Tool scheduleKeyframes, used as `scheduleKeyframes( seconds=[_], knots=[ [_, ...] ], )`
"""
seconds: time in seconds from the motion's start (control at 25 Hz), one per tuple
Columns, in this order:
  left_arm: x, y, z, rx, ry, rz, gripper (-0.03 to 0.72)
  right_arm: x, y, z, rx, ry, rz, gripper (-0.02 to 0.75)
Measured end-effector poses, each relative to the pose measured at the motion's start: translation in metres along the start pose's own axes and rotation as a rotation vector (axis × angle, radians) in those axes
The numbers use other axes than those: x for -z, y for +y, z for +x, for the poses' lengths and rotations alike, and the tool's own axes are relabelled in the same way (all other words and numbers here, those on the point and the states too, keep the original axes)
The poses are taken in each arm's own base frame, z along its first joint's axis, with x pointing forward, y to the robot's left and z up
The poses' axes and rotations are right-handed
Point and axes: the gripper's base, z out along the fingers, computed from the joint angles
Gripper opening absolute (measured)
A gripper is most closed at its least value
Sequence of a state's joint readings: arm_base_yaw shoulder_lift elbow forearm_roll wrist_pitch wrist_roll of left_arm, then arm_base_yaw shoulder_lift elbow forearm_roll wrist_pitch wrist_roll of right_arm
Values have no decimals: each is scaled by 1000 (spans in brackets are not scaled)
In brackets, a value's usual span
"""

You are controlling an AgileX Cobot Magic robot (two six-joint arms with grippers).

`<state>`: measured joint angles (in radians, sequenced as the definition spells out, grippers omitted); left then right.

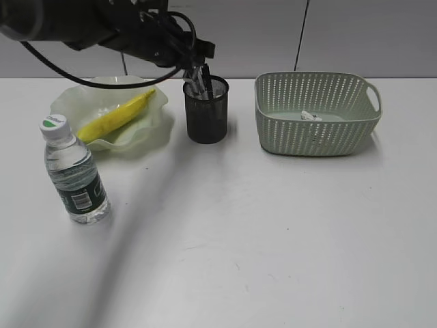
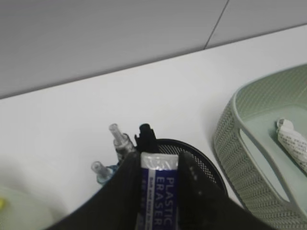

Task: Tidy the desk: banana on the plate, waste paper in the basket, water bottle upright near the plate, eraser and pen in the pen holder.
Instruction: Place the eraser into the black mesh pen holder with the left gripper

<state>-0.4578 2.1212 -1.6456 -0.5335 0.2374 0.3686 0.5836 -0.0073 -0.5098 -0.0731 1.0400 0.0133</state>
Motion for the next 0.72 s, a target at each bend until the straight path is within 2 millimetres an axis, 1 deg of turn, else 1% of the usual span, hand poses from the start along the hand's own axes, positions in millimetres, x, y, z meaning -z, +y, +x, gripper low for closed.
scheduleKeyframes(
  seconds=[0.12,0.2,0.4,0.64,0.72],
  knots=[
    [-12,-3,12,7,24,4,172,0,0,0,0,0,0,286],
    [-17,-5,15,7,17,1,172,0,0,0,0,0,0,286],
    [-24,-7,17,5,-31,-19,172,0,0,0,0,0,0,286],
    [-31,-6,23,6,-32,-29,172,0,0,0,0,0,0,286],
    [-31,-6,23,8,-34,-29,195,0,0,0,-1,0,0,286]
  ],
)
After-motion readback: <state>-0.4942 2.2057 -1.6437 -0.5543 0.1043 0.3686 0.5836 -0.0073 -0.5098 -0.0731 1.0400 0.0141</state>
